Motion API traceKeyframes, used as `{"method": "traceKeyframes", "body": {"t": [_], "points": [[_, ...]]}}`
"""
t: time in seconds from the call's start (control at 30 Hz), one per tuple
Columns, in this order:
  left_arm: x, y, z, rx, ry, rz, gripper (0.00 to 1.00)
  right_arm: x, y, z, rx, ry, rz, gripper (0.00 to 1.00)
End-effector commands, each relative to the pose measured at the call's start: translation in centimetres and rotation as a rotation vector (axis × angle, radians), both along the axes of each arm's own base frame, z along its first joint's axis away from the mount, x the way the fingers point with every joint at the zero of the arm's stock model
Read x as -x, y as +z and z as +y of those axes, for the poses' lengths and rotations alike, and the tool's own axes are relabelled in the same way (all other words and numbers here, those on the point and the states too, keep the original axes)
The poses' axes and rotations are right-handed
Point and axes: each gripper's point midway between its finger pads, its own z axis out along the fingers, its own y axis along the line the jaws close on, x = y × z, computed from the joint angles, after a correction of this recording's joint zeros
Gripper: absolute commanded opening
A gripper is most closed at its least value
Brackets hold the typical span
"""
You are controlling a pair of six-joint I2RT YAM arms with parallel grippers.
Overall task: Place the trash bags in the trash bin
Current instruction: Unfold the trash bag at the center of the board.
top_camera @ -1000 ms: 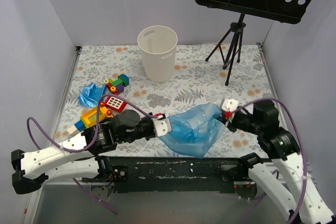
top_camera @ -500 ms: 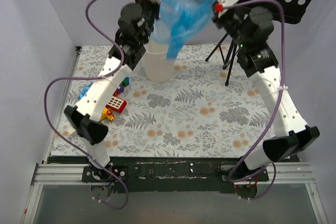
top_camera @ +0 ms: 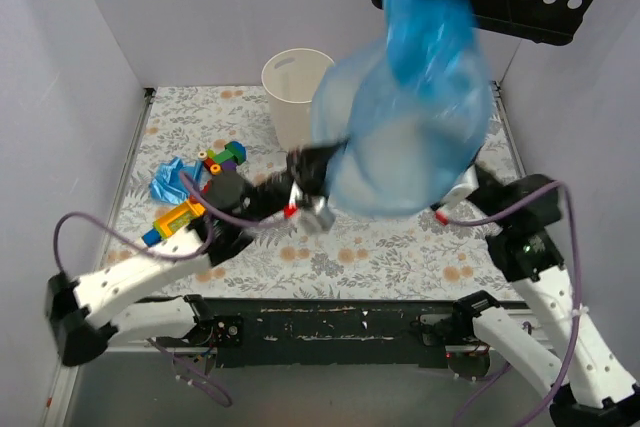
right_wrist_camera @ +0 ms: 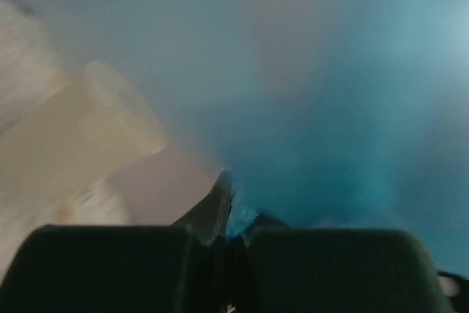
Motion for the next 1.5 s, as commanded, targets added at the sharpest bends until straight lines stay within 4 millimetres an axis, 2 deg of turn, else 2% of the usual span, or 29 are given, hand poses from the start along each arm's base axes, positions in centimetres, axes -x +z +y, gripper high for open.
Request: {"method": "traceKeyframes", "body": {"t": [0.0,0.03,0.1,0.13,0.2,0.27,0.37,0.43,0.57,0.6,0.7,0.73,0.77,0.8,0.83,0.87,0.93,0.97,1.03,1.07,1.1,1.13,1.17,1.2,1.23,1.27,1.37,1.4,1.47], "points": [[10.8,-34.3,6.5,-0.984,-0.313,0.069,0.0,9.3,-37.4,1.9,0.797,0.404,0.798,0.01],[15.3,-37.4,9.5,-1.046,-0.469,0.089,0.0,13.3,-38.8,1.2,0.823,0.507,0.863,0.01],[19.3,-34.0,12.0,-0.828,-0.568,0.136,0.0,18.1,-38.4,0.2,0.763,0.588,0.951,0.01],[19.8,-33.3,12.6,-0.774,-0.564,0.101,0.0,19.4,-37.9,-0.4,0.794,0.593,0.856,0.01],[19.1,-31.8,13.3,-0.714,-0.486,0.07,0.0,18.3,-35.6,-0.6,0.657,0.484,0.774,0.01],[17.8,-31.6,13.6,-0.746,-0.423,0.177,0.0,17.6,-34.3,-1.0,0.606,0.414,0.721,0.01],[16.8,-32.1,13.6,-0.865,-0.401,0.334,0.0,17.6,-33.1,-1.0,0.597,0.419,0.763,0.01],[15.9,-32.0,12.9,-0.886,-0.39,0.458,0.0,16.6,-32.0,-0.6,0.548,0.422,0.851,0.01],[10.8,-31.5,10.7,-0.771,-0.209,0.728,0.0,12.5,-29.5,0.2,0.402,0.363,0.95,0.01],[8.5,-31.6,10.3,-0.686,-0.113,0.862,0.0,10.5,-28.3,0.4,0.335,0.324,0.96,0.01],[0.6,-31.4,9.4,-0.445,0.242,1.118,0.0,4.7,-27.5,0.6,0.208,0.196,1.085,0.01],[-1.2,-30.9,9.1,-0.392,0.315,1.164,0.0,2.8,-27.0,0.7,0.183,0.154,1.111,0.01],[-3.2,-28.9,8.6,-0.329,0.359,1.192,0.0,0.6,-26.7,1.0,0.161,0.121,1.148,0.01],[-4.6,-29.1,8.1,-0.316,0.386,1.232,0.0,-1.6,-25.1,1.0,0.125,0.076,1.145,0.01],[-6.8,-25.6,8.0,-0.202,0.391,1.237,0.0,-4.2,-23.4,1.3,0.08,0.037,1.137,0.01],[-9.0,-23.7,8.0,-0.13,0.409,1.239,0.0,-6.8,-21.5,1.5,0.042,-0.005,1.114,0.01],[-13.2,-17.1,8.1,0.028,0.432,1.164,0.0,-11.4,-15.1,1.5,-0.047,-0.069,0.986,0.01],[-15.4,-13.8,8.5,0.109,0.459,1.106,0.0,-12.9,-10.6,1.3,-0.098,-0.088,0.883,0.01],[-18.3,-4.6,9.2,0.266,0.444,0.936,0.0,-14.6,-1.2,1.1,-0.172,-0.094,0.637,0.01],[-18.5,1.3,9.7,0.363,0.402,0.828,0.0,-14.5,3.9,0.8,-0.218,-0.082,0.506,0.01],[-18.3,6.7,9.8,0.429,0.353,0.714,0.0,-13.8,8.9,0.6,-0.264,-0.058,0.354,0.01],[-17.8,10.9,8.8,0.455,0.273,0.6,0.0,-11.8,13.9,0.2,-0.298,-0.024,0.201,0.01],[-15.3,16.6,9.5,0.521,0.181,0.425,0.0,-9.5,18.3,-0.2,-0.324,0.007,0.031,0.01],[-13.5,19.4,8.7,0.508,0.119,0.258,0.0,-7.4,21.3,-0.4,-0.341,0.03,-0.119,0.01],[-9.8,22.1,8.4,0.512,0.06,0.044,0.0,-3.8,24.3,-1.1,-0.363,0.042,-0.311,0.01],[-6.6,23.4,8.3,0.519,0.073,-0.174,0.0,-0.7,25.7,-1.3,-0.361,0.042,-0.485,0.01],[0.4,21.0,3.4,0.314,0.119,-0.668,0.0,5.1,25.7,-0.1,-0.236,0.02,-0.766,0.01],[1.3,19.6,2.0,0.262,0.14,-0.753,0.0,4.9,24.3,0.4,-0.2,0.016,-0.757,0.01],[2.9,18.1,1.9,0.248,0.15,-0.796,0.0,3.6,21.0,0.4,-0.166,-0.013,-0.663,0.01]]}}
